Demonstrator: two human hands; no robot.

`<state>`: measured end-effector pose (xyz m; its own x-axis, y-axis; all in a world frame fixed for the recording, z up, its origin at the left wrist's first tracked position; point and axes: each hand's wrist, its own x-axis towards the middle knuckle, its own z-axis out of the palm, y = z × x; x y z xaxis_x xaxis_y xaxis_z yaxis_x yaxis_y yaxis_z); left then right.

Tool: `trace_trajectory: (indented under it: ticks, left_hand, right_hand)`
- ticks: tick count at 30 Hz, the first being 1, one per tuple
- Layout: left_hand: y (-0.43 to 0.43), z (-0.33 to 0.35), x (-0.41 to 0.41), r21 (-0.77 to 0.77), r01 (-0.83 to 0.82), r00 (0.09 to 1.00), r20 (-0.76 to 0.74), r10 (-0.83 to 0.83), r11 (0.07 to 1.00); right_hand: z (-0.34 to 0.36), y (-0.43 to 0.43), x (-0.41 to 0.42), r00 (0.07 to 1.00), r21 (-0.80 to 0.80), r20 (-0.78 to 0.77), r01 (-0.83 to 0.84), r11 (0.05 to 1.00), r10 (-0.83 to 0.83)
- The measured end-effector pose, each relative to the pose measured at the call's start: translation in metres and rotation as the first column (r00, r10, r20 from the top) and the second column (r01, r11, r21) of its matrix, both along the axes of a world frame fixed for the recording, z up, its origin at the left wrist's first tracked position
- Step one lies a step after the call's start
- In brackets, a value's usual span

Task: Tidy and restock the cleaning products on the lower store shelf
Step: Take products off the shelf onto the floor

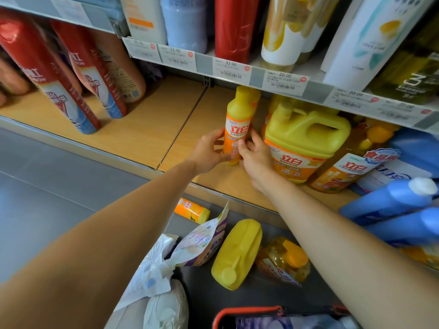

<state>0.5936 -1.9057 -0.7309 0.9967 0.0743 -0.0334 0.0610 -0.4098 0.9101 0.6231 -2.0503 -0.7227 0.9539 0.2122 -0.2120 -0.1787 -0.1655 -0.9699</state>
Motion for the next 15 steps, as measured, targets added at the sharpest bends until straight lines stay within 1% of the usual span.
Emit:
trace_trajectory:
  ticks: [3, 5, 6, 8, 9, 11, 13, 15]
  left_hand:
    - [0.01, -0.003, -0.016, 0.109, -0.007, 0.998, -0.06, 0.014, 0.994]
    - [0.018, -0.004, -0.032, 0.161, -0.077, 0.995, -0.053, 0.087, 0.984]
    - [0.023, -0.005, -0.041, 0.192, -0.133, 0.99, -0.023, 0.14, 0.972]
    - [0.033, -0.007, -0.062, 0.268, -0.268, 0.963, 0.061, 0.262, 0.925]
    - [0.039, -0.009, -0.073, 0.301, -0.335, 0.942, 0.098, 0.32, 0.893]
    - [0.05, -0.016, -0.096, 0.35, -0.443, 0.896, 0.137, 0.423, 0.825]
    - [0.061, -0.032, -0.118, 0.367, -0.504, 0.859, 0.117, 0.499, 0.781]
    - [0.07, -0.053, -0.134, 0.379, -0.516, 0.838, 0.041, 0.544, 0.768]
  right_hand:
    - [-0.004, -0.004, -0.005, 1.0, 0.032, 0.025, -0.008, 0.999, 0.007]
    - [-0.01, -0.008, -0.014, 0.999, 0.012, 0.054, -0.012, 1.0, 0.011]
    - [-0.015, -0.012, -0.021, 0.997, -0.045, 0.074, -0.022, 0.999, 0.025]
    - [-0.03, -0.022, -0.038, 0.983, -0.238, 0.146, -0.071, 0.969, 0.108]
    - [-0.039, -0.028, -0.045, 0.963, -0.35, 0.195, -0.111, 0.93, 0.188]
    - [-0.054, -0.039, -0.053, 0.884, -0.541, 0.262, -0.198, 0.817, 0.388]
    - [-0.059, -0.045, -0.052, 0.82, -0.646, 0.248, -0.256, 0.719, 0.515]
    - [-0.059, -0.046, -0.048, 0.786, -0.706, 0.232, -0.269, 0.655, 0.573]
